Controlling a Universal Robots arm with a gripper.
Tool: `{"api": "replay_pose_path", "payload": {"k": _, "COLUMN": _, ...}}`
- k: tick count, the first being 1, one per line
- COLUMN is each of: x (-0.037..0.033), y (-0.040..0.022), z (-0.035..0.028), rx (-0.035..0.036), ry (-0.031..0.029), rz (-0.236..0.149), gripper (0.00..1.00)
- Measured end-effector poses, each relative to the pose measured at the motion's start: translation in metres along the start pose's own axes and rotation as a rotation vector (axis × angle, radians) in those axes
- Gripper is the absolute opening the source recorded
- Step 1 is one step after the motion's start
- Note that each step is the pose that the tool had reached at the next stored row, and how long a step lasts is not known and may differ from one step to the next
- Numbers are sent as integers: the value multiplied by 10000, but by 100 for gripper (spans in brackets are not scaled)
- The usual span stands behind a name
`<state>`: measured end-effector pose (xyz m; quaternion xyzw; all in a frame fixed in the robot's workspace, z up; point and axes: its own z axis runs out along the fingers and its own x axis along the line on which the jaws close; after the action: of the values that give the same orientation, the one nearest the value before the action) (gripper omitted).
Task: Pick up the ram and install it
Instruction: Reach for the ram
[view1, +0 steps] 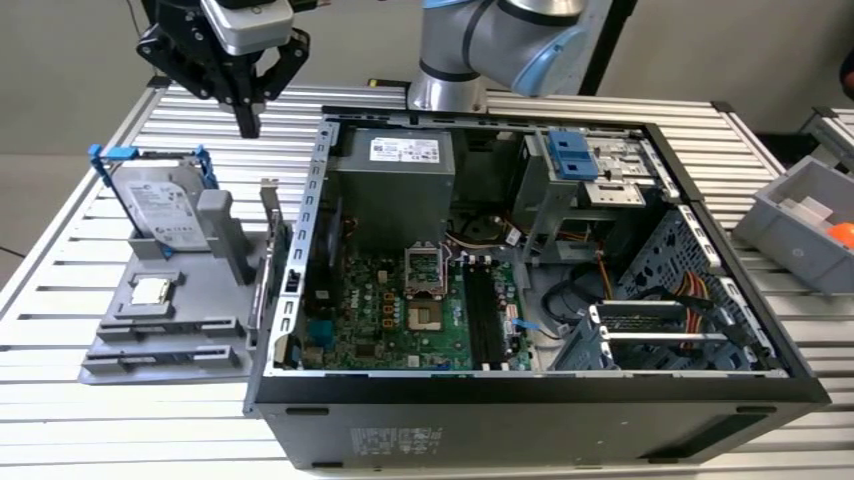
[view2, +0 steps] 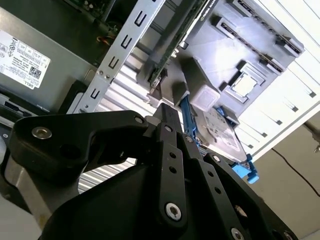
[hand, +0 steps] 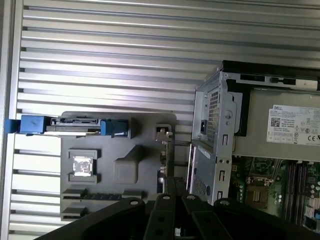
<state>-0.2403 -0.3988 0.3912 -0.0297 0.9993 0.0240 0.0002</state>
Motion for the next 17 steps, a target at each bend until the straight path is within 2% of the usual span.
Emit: {"api": "replay_pose_path", "payload": {"k": 17, "x": 79, "y": 5, "z": 1, "rx": -2, "ry": 37, "rz": -73, "gripper": 0}}
